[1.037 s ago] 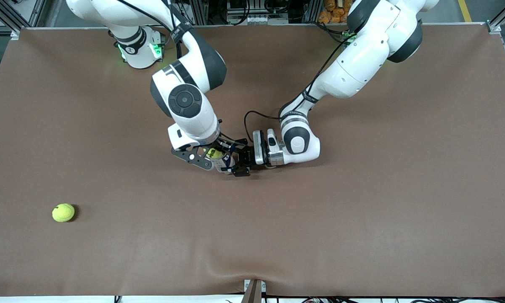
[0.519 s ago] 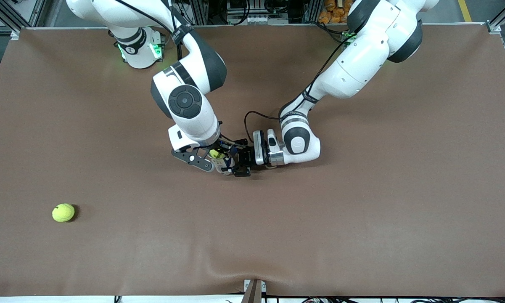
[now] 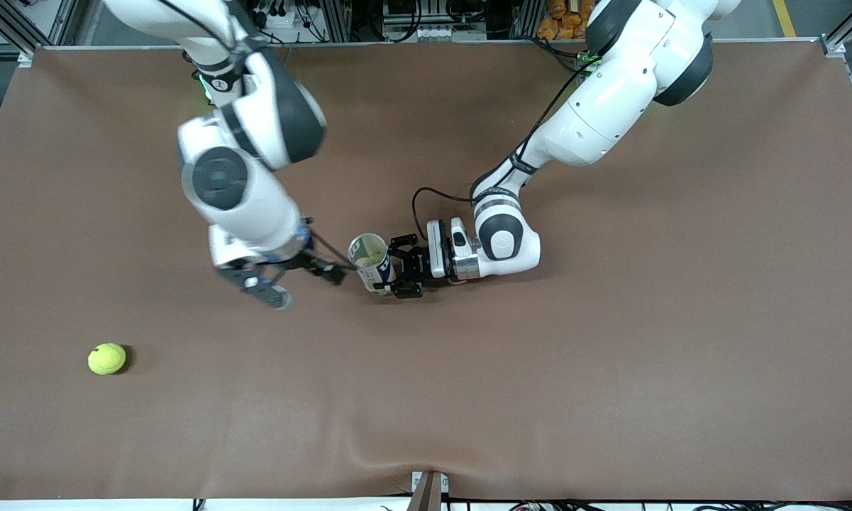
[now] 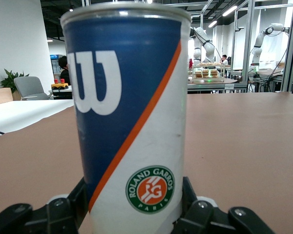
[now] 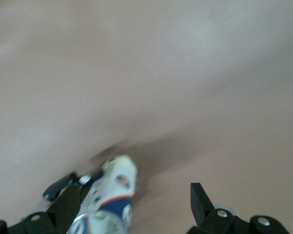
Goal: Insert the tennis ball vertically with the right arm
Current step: 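Release the ball into the can and move the right gripper to the other ball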
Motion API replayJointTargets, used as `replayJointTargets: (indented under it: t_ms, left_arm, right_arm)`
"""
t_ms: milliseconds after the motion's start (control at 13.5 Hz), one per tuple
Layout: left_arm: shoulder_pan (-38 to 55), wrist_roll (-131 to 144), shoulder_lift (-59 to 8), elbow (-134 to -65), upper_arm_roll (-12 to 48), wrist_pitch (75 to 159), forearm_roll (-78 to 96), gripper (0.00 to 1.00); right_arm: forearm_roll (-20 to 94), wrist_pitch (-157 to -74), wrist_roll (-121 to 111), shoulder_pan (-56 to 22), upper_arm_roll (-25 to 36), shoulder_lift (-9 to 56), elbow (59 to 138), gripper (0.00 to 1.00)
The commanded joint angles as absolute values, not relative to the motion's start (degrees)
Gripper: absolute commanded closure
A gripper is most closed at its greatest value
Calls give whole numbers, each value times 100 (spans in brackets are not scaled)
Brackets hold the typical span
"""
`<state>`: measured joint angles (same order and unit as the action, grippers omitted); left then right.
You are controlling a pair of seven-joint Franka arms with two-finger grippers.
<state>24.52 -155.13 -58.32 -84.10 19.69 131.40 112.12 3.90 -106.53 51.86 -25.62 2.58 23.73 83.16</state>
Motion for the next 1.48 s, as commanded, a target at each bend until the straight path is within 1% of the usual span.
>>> replayJointTargets:
  t_ms: [0,148,370,667,889,1037,1259,1407]
  left_arm:
    - [2505,-15891,-5933,-8350,1942,13236,11399,25]
    - [2514,-15891,-5941,-8350,1942,13236,11399,25]
    - [2514,-15891,-5959,-8350,1942,13228,11435,25]
    - [2514,-15987,-5976,-8350,1942,13236,11470,24]
    - [2522,-15996,-5977,-8350,1942,13228,11479,24]
    - [2531,-16013,-5985,-8350,1942,13236,11549,24]
    - [2522,-16066,-6038,-8350,1942,13236,11558,24]
    - [2557,-16093,-6056,-8350,1942,13228,11575,24]
  right_arm:
    - [325,-10529,4450,-1744,150,2276,8350,0]
    - [290,-10512,3503,-1189,158,2355,8350,0]
    - [-157,-10643,2368,-468,158,2785,8280,0]
    - [-229,-11862,682,420,158,3443,8121,0]
    - [-229,-13170,-865,939,158,4076,8086,0]
    - [-229,-13936,-1753,1107,158,4358,8086,0]
    - [-202,-14378,-2643,1353,158,4666,8086,0]
    - [-123,-14624,-2672,1397,149,4807,8121,0]
